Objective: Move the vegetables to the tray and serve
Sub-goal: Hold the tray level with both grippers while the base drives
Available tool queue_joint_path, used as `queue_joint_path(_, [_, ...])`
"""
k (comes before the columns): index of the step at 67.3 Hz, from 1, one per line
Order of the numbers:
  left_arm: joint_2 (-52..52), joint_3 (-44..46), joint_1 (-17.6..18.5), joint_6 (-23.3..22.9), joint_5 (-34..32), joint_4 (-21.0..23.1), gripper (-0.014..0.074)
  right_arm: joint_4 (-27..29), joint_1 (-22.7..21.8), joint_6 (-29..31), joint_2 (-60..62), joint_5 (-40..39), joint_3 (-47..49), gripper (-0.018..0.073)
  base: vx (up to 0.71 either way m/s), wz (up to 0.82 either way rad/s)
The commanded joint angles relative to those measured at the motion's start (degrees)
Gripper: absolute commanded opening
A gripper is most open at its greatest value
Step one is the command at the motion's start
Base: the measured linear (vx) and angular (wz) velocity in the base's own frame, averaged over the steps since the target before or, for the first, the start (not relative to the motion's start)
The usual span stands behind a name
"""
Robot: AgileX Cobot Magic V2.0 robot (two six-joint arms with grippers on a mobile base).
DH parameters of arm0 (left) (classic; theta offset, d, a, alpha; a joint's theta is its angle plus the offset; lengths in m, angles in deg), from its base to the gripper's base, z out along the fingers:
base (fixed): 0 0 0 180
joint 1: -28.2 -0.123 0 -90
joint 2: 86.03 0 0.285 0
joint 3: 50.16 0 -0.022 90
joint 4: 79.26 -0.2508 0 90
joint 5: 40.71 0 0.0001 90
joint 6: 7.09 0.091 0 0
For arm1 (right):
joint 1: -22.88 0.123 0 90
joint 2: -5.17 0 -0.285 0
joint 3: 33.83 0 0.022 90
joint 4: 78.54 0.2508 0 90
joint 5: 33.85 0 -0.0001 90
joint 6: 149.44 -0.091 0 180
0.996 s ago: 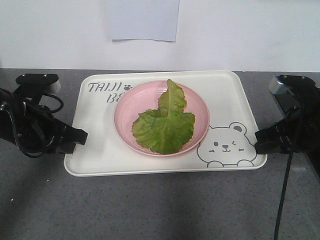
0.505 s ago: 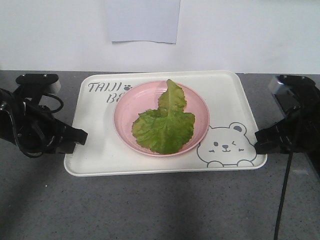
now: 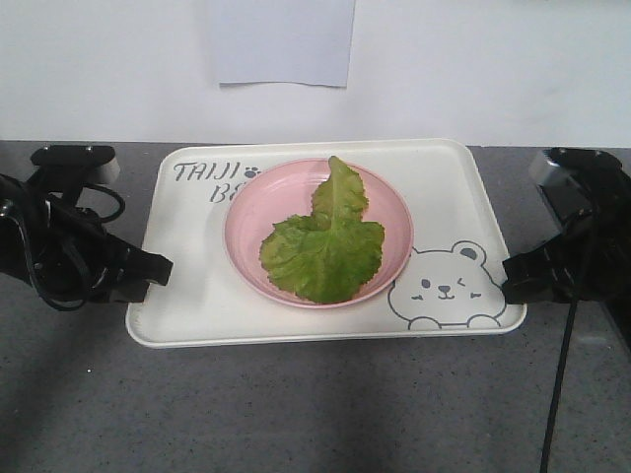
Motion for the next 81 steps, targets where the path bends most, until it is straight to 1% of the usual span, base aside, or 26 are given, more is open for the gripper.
queue_joint_path(1, [2.2, 1.7, 0.6, 1.5, -3.2, 3.3, -0.0006, 4.6, 0.2, 2.3, 2.1, 0.3, 1.4, -0.0004, 0.0, 0.0])
queue_joint_path(69, [2.2, 1.7, 0.6, 1.5, -3.2, 3.3, -0.0006, 4.6, 0.2, 2.3, 2.1, 0.3, 1.4, -0.0004, 0.0, 0.0])
queue_joint_path(81, [2.2, 1.7, 0.6, 1.5, -3.2, 3.3, -0.0006, 5.4, 0.2, 2.1, 2.1, 0.4, 1.4, -0.0004, 0.0, 0.0])
